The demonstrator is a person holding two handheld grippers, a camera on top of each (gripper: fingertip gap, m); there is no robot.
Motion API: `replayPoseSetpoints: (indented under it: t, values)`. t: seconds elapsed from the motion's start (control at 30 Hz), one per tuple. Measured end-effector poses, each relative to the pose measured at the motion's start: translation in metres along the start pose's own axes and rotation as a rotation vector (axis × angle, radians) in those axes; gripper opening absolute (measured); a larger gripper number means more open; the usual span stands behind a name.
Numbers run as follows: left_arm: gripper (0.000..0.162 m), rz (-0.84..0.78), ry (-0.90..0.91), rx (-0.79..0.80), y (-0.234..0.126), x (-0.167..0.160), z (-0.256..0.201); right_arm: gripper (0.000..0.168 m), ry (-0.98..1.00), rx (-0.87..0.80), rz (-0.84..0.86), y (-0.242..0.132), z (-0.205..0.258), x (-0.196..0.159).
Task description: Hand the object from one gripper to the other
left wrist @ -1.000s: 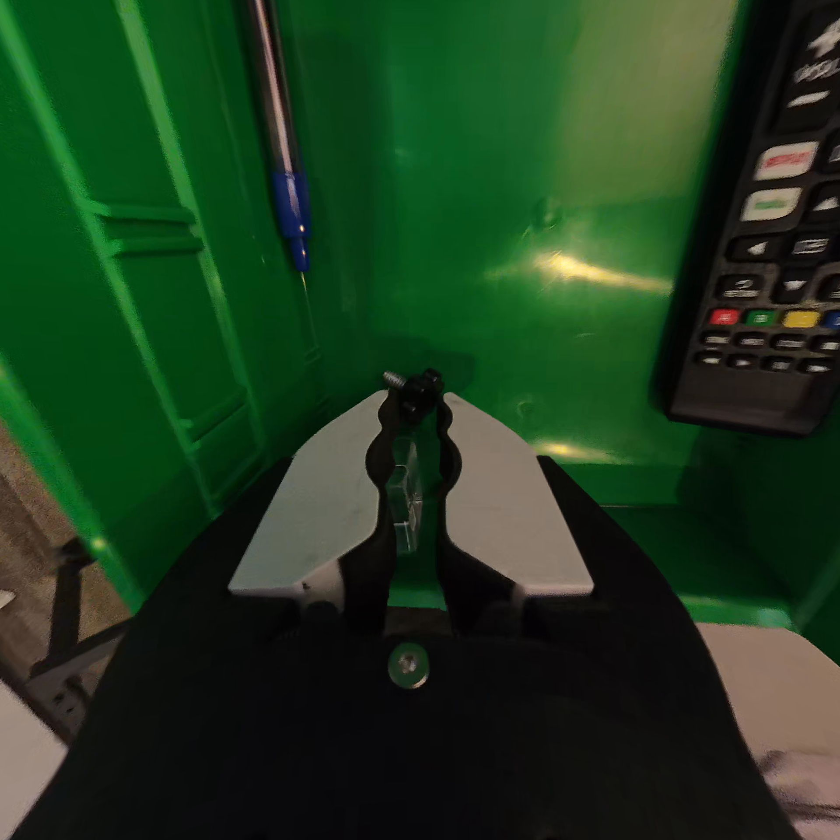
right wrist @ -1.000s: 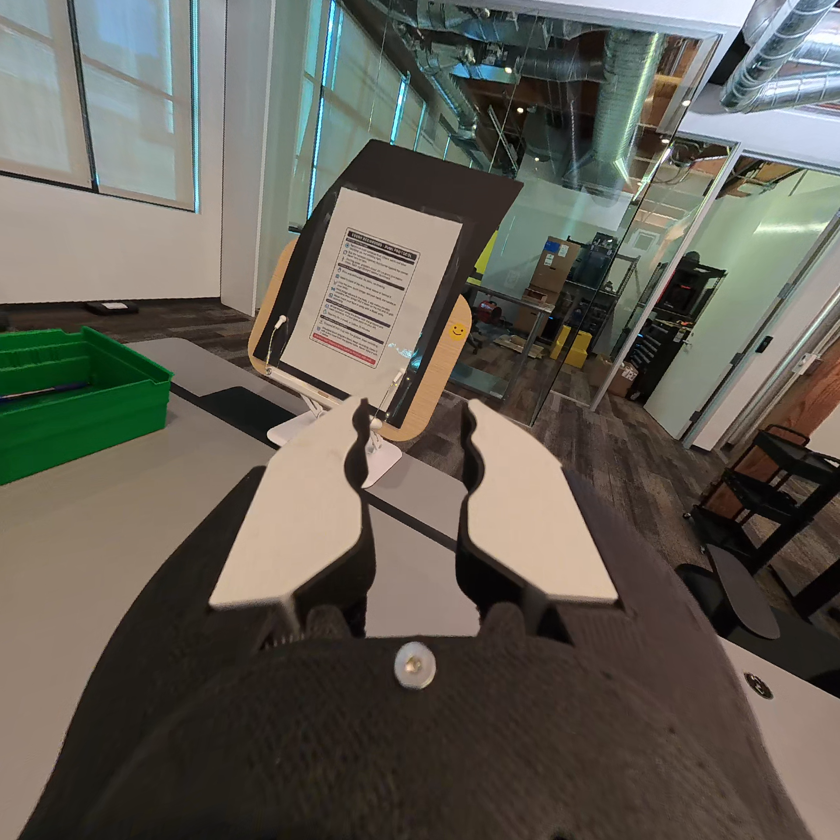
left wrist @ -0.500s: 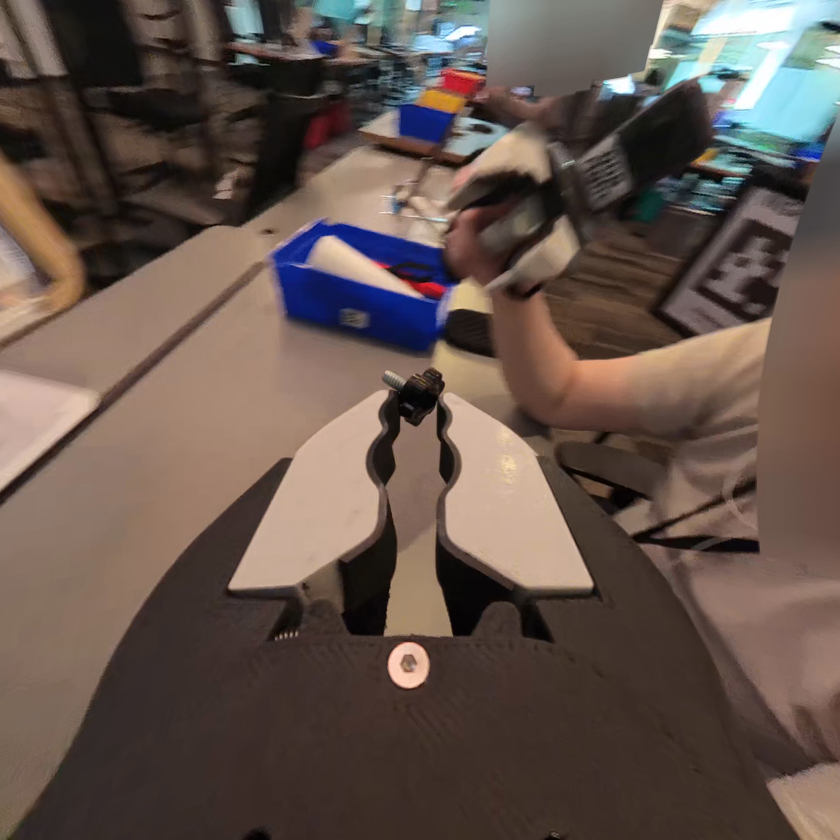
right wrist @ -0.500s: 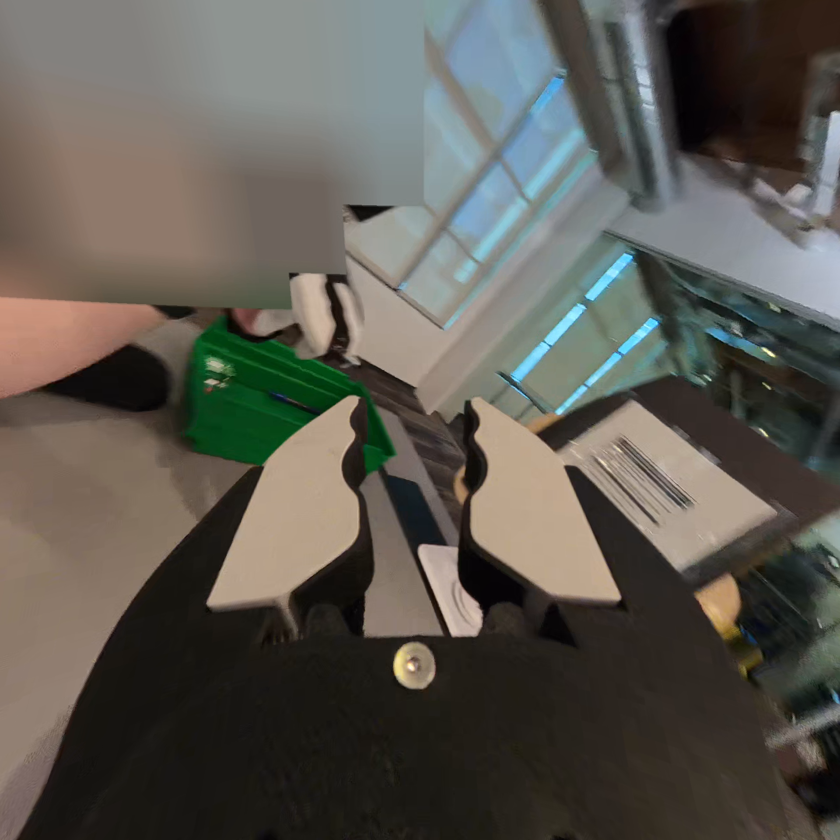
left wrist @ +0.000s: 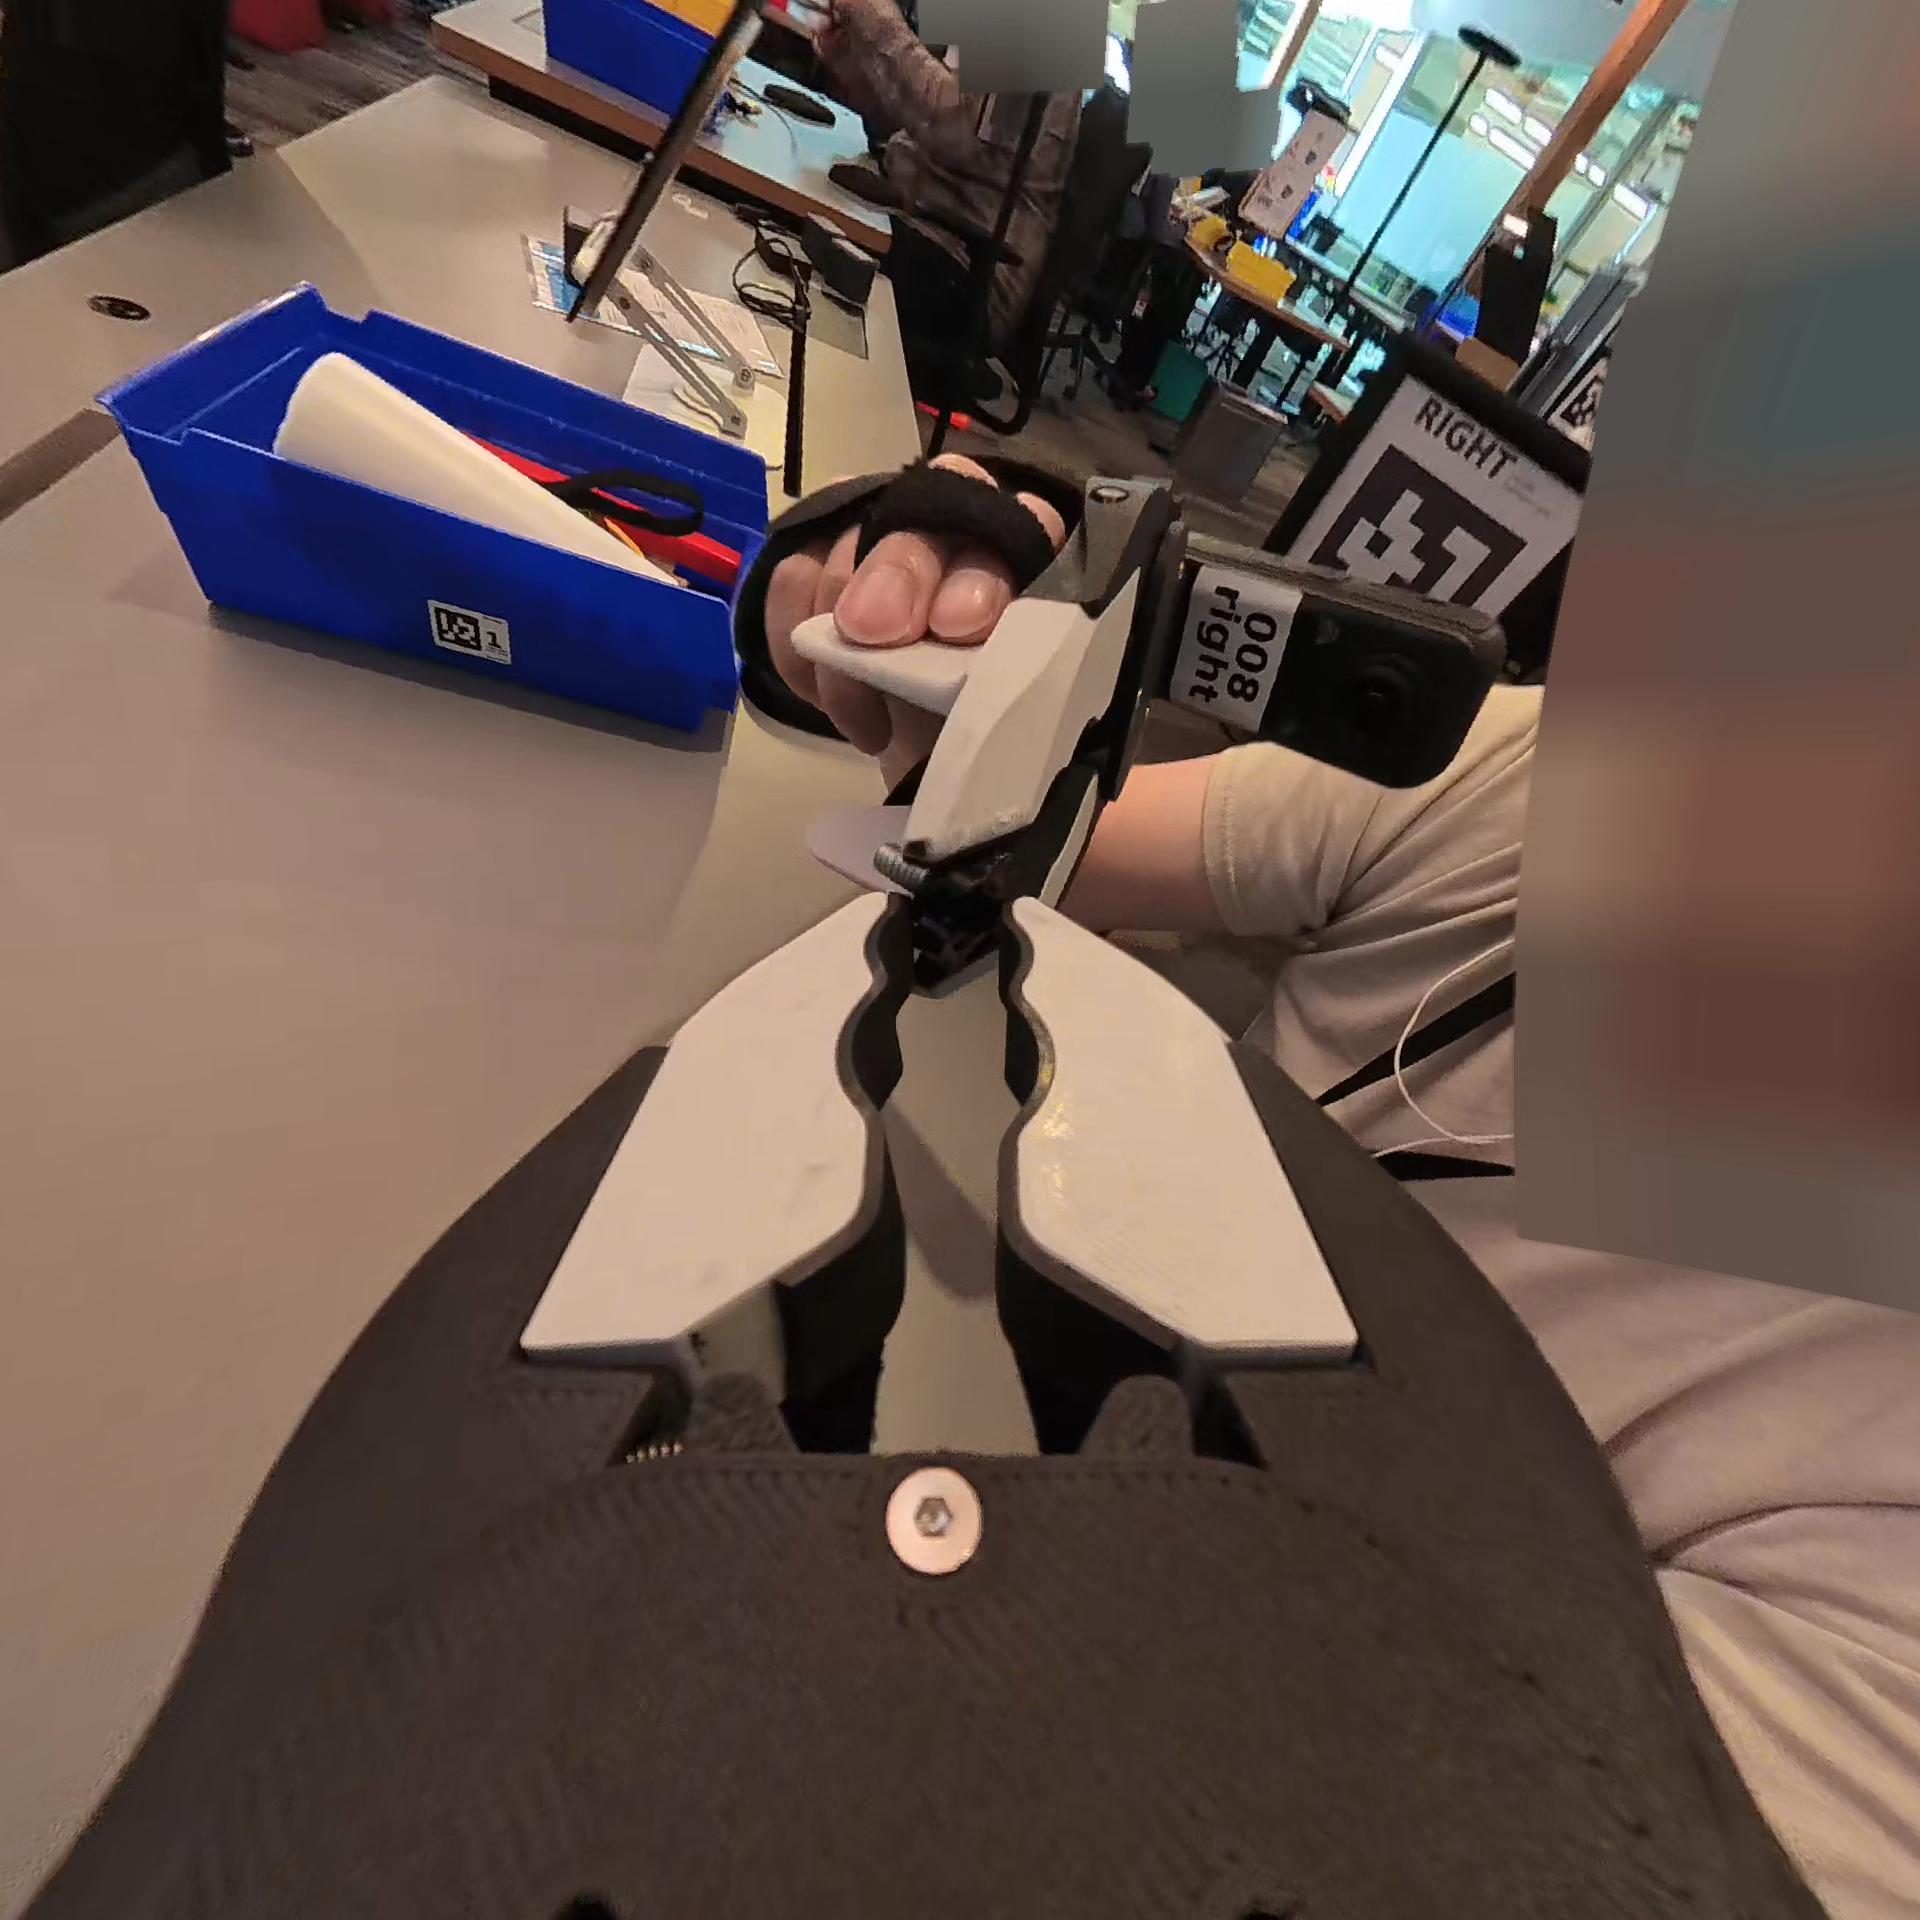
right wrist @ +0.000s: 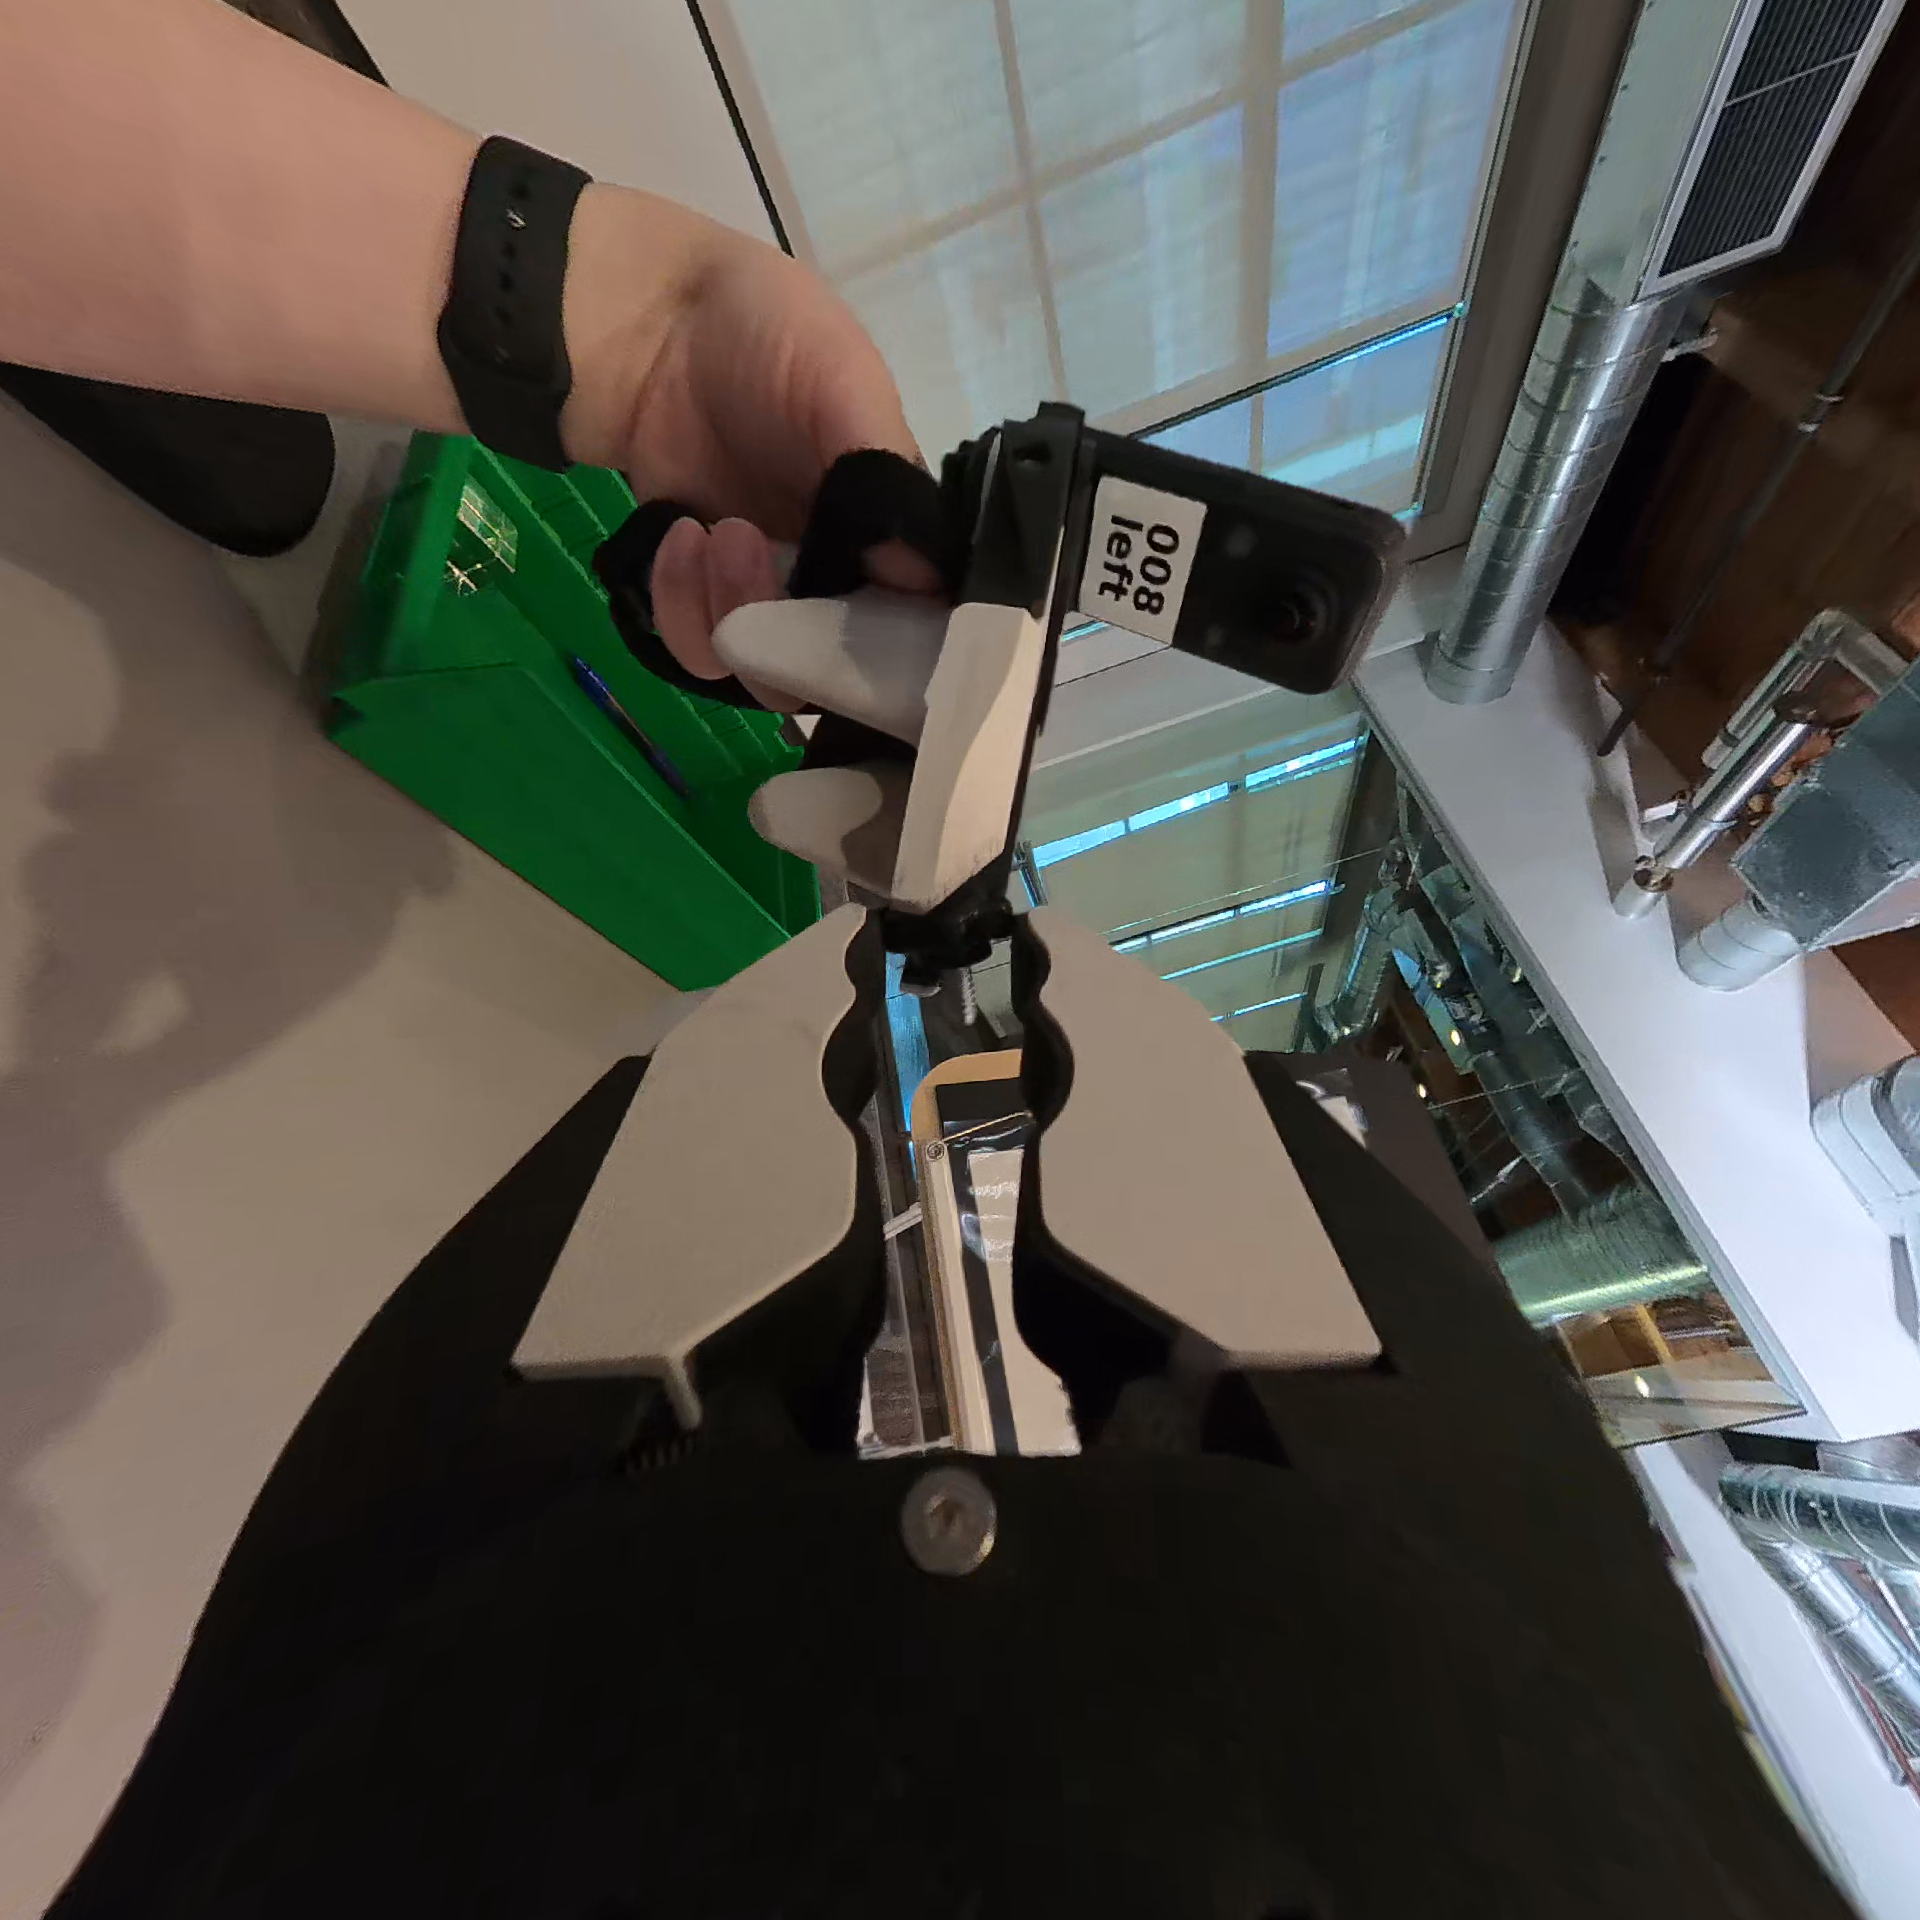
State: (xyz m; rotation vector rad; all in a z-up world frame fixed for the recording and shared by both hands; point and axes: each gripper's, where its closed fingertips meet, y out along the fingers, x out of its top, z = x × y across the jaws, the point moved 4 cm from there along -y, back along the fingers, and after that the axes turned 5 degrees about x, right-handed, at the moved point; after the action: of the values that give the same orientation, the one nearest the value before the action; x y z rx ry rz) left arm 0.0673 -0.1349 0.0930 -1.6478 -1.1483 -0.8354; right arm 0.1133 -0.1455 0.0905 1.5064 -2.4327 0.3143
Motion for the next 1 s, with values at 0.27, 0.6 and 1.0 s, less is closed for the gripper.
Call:
replayPoseSetpoints:
  t: [0.27,0.6,1.0]
  values:
    - [0.073,-0.233,0.302,0.464,-0.033,0.030,0.018,0.024,0.973,0.077,-0.333,-0.003,-0.041,-0.018]
    - [0.068,-0.224,0.987,0.887,0.001,0.033,-0.001,0.023,2.069,0.633,-0.702,0.008,-0.035,-0.048]
    - [0.026,-0.156,1.136,0.903,0.011,0.020,0.012,0.023,2.031,0.707,-0.631,0.010,-0.026,-0.042]
